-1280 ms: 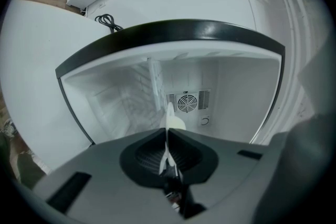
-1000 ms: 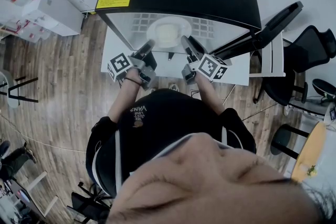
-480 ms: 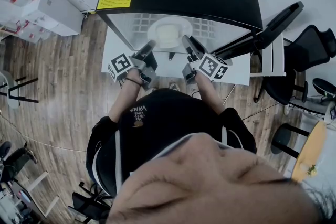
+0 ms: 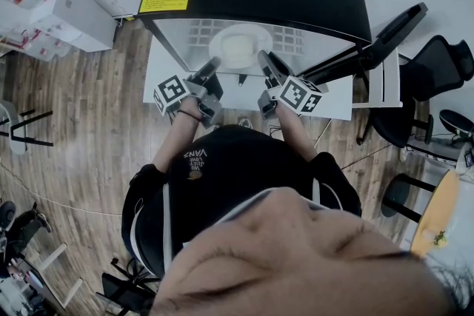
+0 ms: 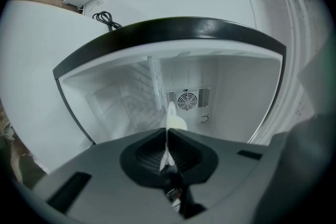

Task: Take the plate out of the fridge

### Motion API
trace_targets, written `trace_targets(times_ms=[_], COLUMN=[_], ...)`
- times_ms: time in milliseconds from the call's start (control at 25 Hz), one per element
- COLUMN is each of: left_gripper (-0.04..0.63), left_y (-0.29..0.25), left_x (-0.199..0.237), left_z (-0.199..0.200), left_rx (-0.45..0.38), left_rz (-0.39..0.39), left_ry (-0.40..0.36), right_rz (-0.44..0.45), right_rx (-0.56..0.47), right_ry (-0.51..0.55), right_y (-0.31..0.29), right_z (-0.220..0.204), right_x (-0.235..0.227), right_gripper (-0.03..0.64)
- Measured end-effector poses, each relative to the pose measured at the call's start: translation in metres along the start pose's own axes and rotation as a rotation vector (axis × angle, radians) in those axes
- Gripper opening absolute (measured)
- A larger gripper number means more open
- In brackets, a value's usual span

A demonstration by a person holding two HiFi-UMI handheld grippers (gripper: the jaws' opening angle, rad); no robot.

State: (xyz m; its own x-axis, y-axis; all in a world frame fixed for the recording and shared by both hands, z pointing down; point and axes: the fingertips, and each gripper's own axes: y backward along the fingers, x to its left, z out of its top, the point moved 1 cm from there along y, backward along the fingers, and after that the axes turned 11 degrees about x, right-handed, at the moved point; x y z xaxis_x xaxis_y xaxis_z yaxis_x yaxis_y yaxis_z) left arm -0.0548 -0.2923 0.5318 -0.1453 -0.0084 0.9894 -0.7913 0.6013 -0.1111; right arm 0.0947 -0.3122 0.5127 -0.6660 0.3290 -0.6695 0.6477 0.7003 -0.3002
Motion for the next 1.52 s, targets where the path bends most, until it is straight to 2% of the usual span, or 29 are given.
trace_targets(times_ms=[680,1240,1520], left_gripper=[0.028,0.028,0.028], left_y=[0.007,0.028,0.039], left_x=[-0.004,-0.005,-0.005], left_z=[-0.001,-0.009,-0.015], left_rx=[0.047,0.135,0.165], left_rz=[-0.011,-0.035,-0.05], left_ry=[-0.026,-0.043,-0.047], right_rz=[-0.035,-0.109,-0.117], right_rx=[-0.027,-0.09,-0.117], right_ry=[-0.003,-0.018,-0.023], right_y=[0.009,0.027,0.035], right_z=[-0.008,-0.03,-0.043], right_x=[0.009,0.032,0.041], right_gripper=[0.107,0.107,0.107])
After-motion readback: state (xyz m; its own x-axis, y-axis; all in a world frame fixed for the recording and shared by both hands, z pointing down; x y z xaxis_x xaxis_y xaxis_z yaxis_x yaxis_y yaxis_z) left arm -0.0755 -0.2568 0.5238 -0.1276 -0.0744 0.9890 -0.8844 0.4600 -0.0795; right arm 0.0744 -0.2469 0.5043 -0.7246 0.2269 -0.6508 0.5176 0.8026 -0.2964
